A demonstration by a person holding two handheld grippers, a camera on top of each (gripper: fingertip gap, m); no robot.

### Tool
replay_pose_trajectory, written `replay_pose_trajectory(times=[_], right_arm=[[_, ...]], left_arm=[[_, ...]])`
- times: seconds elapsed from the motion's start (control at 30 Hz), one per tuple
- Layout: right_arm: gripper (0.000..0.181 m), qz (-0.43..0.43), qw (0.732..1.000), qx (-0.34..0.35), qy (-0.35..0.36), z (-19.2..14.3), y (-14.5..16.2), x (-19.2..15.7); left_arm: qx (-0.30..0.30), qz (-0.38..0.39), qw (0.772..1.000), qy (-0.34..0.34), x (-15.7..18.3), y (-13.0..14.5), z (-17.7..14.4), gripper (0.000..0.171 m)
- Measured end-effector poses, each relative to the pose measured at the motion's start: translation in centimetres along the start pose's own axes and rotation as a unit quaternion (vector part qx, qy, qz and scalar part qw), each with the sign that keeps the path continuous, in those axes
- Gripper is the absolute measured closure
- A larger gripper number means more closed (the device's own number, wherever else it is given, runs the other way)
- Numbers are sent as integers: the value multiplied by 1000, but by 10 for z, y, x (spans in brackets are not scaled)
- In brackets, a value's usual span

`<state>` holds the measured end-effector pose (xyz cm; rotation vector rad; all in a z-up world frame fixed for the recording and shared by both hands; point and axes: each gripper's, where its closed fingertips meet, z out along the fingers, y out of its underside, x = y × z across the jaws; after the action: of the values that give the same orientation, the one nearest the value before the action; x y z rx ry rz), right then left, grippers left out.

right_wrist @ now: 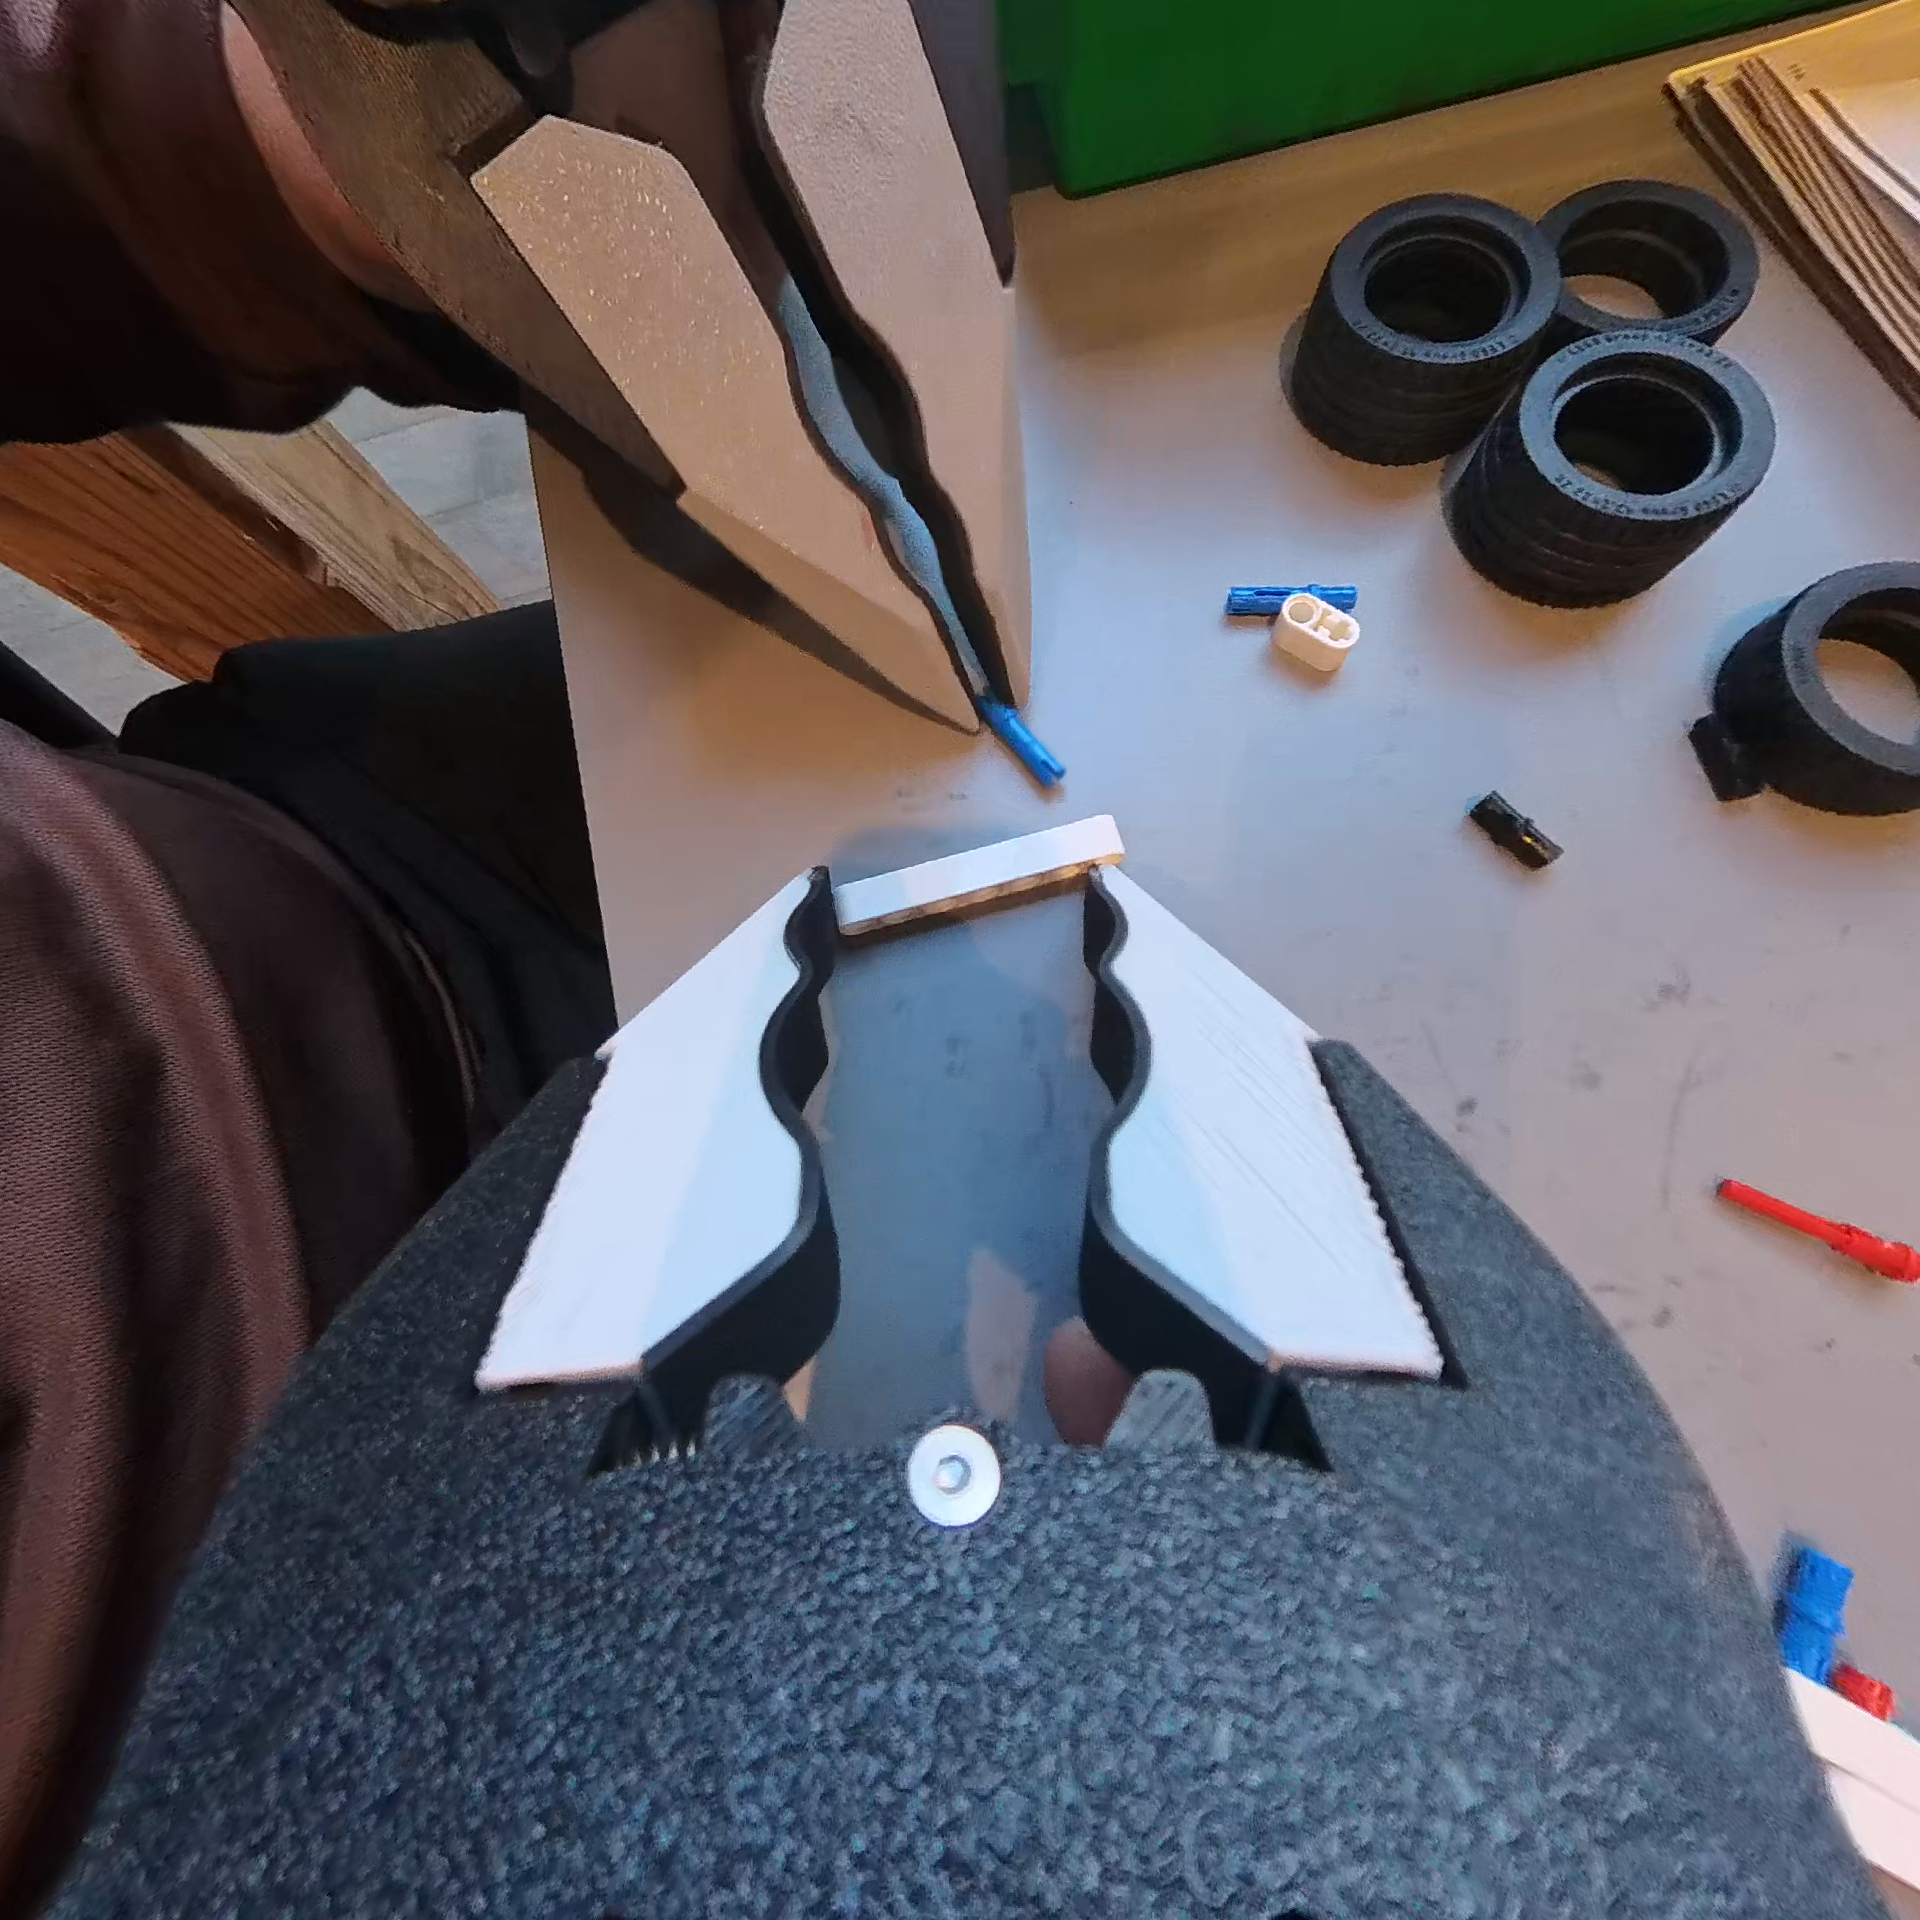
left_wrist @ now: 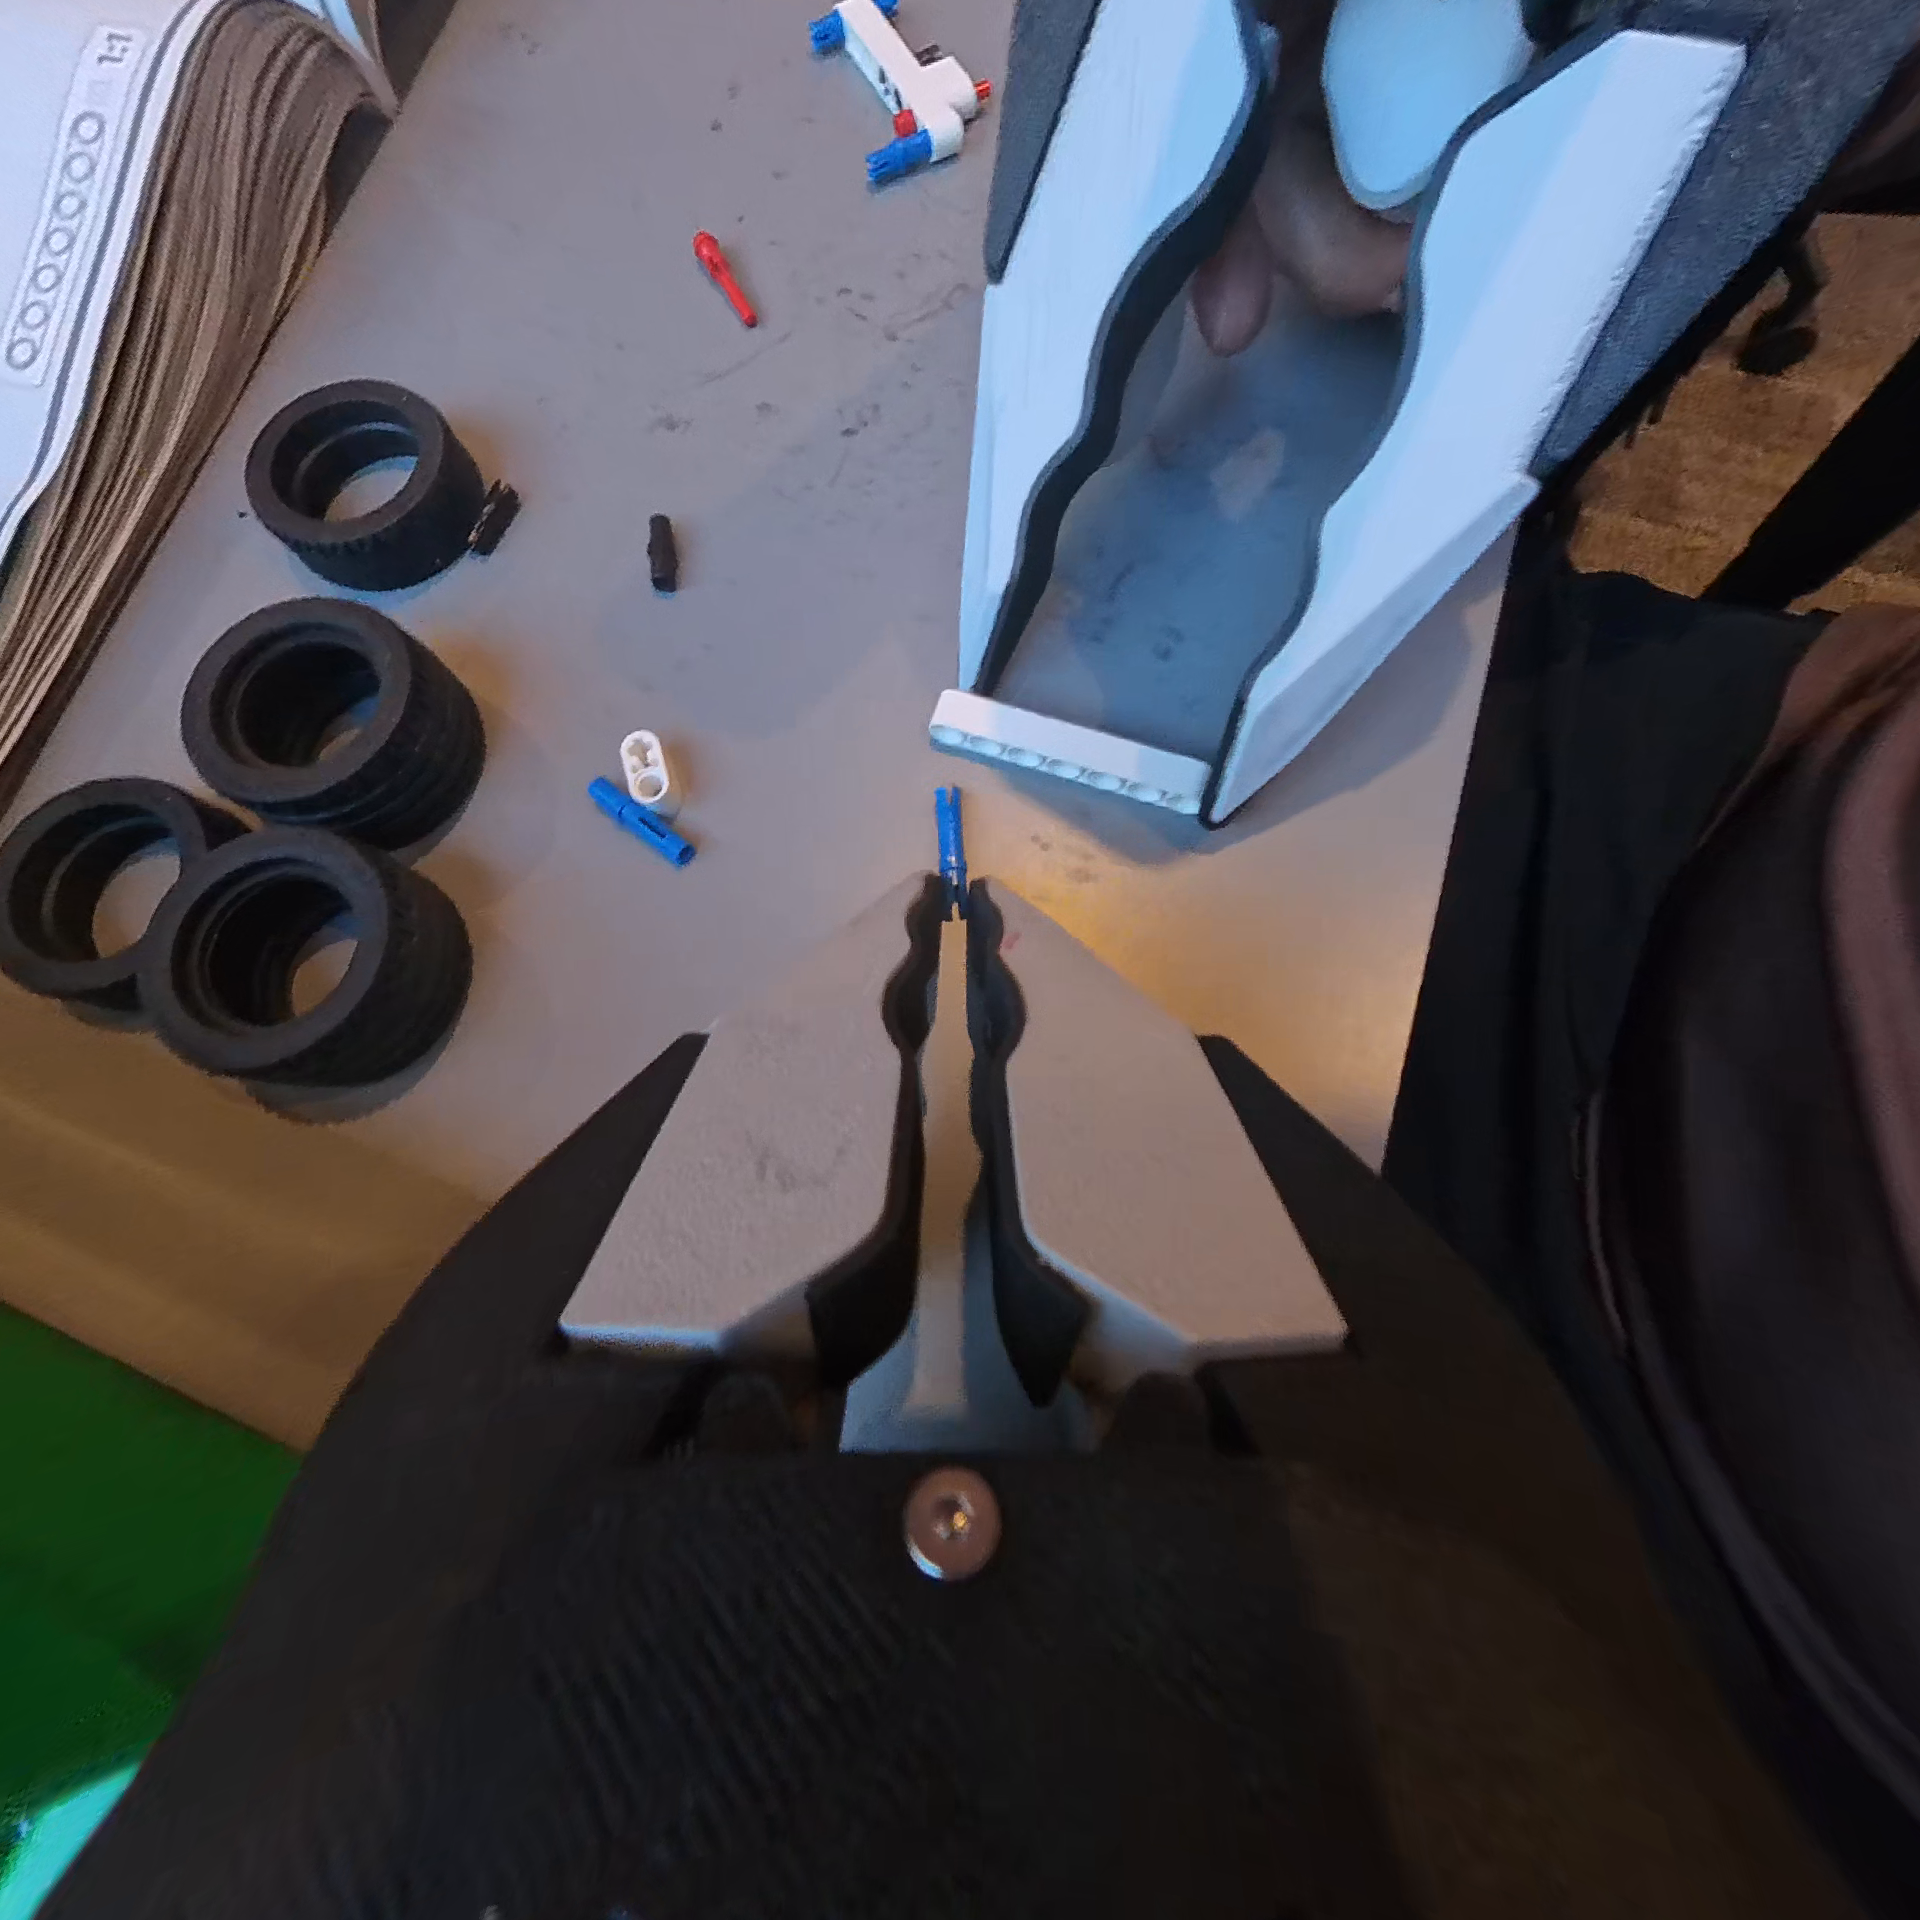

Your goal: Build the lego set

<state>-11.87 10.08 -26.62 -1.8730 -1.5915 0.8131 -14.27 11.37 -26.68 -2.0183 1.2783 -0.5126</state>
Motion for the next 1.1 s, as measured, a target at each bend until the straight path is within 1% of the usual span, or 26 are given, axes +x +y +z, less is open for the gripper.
replay_pose_trajectory(times=[0.07,0.13,0.43,0.83,1.1], right_arm=[[139,2,1000,0,0,0,0,0],[140,3,1000,0,-7,0,-1,-1],[131,4,998,2,-56,-1,-1,-11],[133,-20,999,11,-40,-3,-3,-13],[135,-31,999,23,-27,-6,-5,-7]], left_arm=[[0,11,1000,11,3,-2,1,170],[1,25,1000,16,6,-3,2,170],[2,40,999,6,5,-4,3,170],[2,46,999,-12,2,-4,3,170],[2,36,999,-6,2,-4,3,170]])
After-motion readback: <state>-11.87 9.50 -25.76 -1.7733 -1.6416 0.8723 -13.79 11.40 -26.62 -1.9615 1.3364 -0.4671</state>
